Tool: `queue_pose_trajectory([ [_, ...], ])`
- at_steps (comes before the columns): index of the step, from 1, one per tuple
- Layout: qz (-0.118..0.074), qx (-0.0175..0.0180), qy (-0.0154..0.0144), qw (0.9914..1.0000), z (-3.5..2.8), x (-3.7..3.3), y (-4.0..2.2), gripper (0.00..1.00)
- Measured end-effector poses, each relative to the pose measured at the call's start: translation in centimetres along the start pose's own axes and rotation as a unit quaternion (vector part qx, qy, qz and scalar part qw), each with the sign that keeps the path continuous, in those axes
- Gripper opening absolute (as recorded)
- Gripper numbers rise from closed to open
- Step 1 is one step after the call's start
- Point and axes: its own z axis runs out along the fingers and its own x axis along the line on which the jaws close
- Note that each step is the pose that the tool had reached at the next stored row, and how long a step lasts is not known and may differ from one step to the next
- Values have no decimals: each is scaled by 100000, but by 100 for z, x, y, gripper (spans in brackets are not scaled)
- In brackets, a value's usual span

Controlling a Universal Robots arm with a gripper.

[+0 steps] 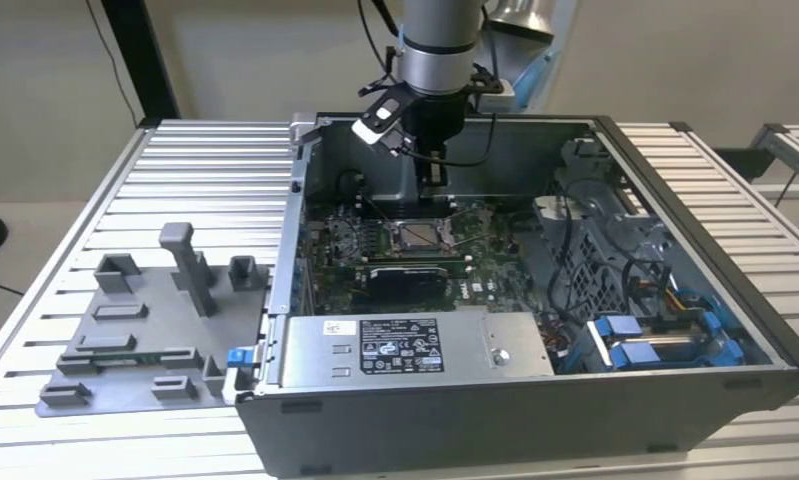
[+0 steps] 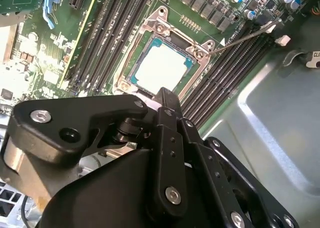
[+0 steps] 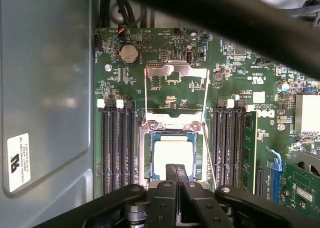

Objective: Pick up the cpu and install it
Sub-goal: 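Close the cpu cover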

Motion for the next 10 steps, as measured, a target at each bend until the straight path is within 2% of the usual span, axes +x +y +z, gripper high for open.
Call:
queue_pose_trajectory([
  [4, -6, 1, -4, 100000, -1, 0, 5, 0],
  [6, 1, 88, -9, 100000, 0, 0, 73, 0],
  [10, 2, 273, 1, 100000, 6, 0, 256, 0],
])
